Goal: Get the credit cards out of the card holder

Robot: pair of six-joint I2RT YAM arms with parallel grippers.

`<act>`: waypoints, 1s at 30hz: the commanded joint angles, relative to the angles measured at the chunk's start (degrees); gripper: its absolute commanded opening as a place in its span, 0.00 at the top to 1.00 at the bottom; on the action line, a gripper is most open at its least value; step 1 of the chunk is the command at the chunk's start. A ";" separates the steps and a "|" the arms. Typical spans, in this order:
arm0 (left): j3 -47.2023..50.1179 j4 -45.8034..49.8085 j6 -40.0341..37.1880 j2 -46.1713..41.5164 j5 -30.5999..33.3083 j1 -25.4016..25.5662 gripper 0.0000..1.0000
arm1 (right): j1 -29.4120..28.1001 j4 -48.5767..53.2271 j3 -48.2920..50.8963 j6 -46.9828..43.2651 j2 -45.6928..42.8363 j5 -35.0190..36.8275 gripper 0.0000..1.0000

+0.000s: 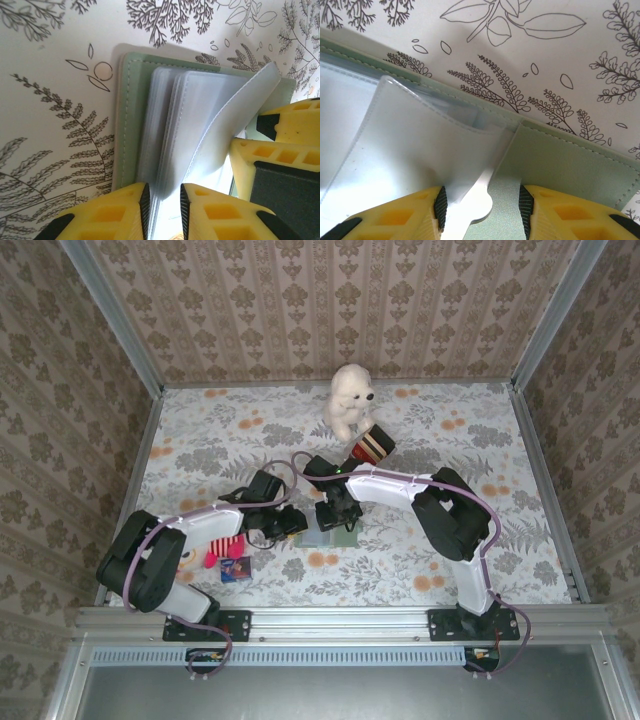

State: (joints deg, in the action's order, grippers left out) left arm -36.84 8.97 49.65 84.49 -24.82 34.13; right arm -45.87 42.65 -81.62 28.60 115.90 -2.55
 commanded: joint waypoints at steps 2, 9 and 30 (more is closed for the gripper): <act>-1.39 0.17 -1.31 -0.51 -1.11 0.43 0.78 | 0.23 0.59 1.82 -0.56 1.25 -0.25 0.56; -1.39 -0.83 -1.31 -0.13 -2.19 0.59 0.79 | 0.17 0.50 1.91 -0.51 1.20 -0.28 0.57; -1.47 -7.63 -1.92 -2.66 -8.64 1.77 0.78 | 2.72 -8.02 7.60 2.63 -9.72 -5.98 0.58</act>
State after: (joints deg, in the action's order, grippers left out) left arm -36.88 2.85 49.01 83.07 -31.77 35.42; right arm -43.62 36.21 -74.94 29.76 109.82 -6.98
